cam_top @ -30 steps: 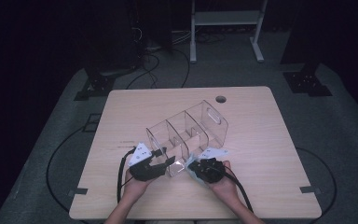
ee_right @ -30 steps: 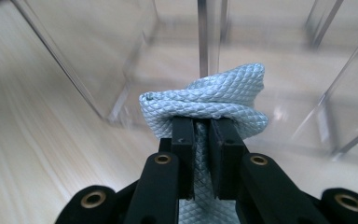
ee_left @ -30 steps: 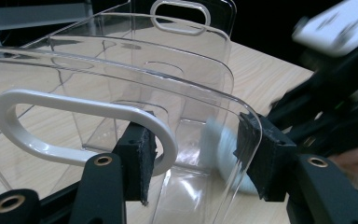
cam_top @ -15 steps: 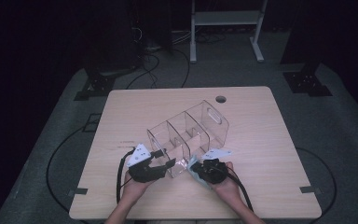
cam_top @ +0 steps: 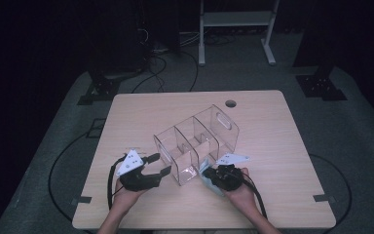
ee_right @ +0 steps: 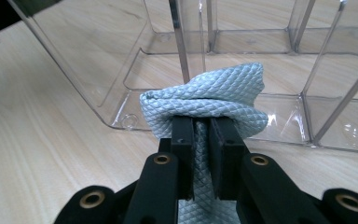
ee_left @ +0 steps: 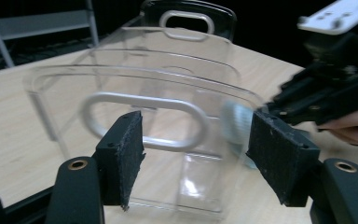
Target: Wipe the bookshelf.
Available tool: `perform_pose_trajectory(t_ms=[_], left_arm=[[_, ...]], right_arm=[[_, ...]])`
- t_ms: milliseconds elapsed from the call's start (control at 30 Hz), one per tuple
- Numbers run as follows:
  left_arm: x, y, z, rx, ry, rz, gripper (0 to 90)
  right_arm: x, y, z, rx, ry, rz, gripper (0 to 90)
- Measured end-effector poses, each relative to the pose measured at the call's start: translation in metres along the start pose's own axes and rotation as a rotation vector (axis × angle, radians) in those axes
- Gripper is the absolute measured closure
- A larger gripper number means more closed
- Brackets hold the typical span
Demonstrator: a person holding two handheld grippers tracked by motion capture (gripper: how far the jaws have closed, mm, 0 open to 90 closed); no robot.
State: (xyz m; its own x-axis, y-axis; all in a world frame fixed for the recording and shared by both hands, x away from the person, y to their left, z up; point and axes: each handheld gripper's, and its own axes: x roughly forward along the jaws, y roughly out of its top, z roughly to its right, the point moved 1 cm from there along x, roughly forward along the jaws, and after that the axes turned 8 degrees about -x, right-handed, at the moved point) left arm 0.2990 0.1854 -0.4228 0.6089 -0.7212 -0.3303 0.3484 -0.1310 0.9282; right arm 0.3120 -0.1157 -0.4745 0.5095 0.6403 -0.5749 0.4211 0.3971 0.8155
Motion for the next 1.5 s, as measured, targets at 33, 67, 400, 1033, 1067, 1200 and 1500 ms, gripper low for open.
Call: perform_pose_trajectory(t_ms=[33,67,400,1033,1067,1200,1500], left_arm=[[0.0,0.001,-0.004,0.005,0.012,-0.001,34.3],[0.0,0.001,-0.007,0.007,0.024,-0.001,34.1],[0.016,-0.001,-0.043,-0.006,0.088,-0.01,26.8],[0.053,0.004,-0.063,-0.07,0.048,-0.059,29.1],[0.052,0.004,-0.062,-0.071,0.06,-0.05,33.0],[0.046,0.0,-0.06,-0.104,0.049,-0.03,41.6],[0.046,-0.002,-0.045,-0.098,0.045,-0.026,44.8]], right_arm=[[-0.001,0.0,0.0,0.001,0.002,0.002,80.9],[-0.003,0.0,0.0,0.001,0.004,0.004,80.9],[-0.013,-0.001,-0.003,-0.011,0.018,0.019,80.8],[-0.017,0.003,-0.032,-0.077,0.137,0.048,80.5],[-0.015,0.003,-0.034,-0.082,0.142,0.044,80.5],[-0.005,0.003,-0.04,-0.087,0.155,0.031,80.5],[0.018,-0.007,-0.055,-0.115,0.167,-0.023,80.6]])
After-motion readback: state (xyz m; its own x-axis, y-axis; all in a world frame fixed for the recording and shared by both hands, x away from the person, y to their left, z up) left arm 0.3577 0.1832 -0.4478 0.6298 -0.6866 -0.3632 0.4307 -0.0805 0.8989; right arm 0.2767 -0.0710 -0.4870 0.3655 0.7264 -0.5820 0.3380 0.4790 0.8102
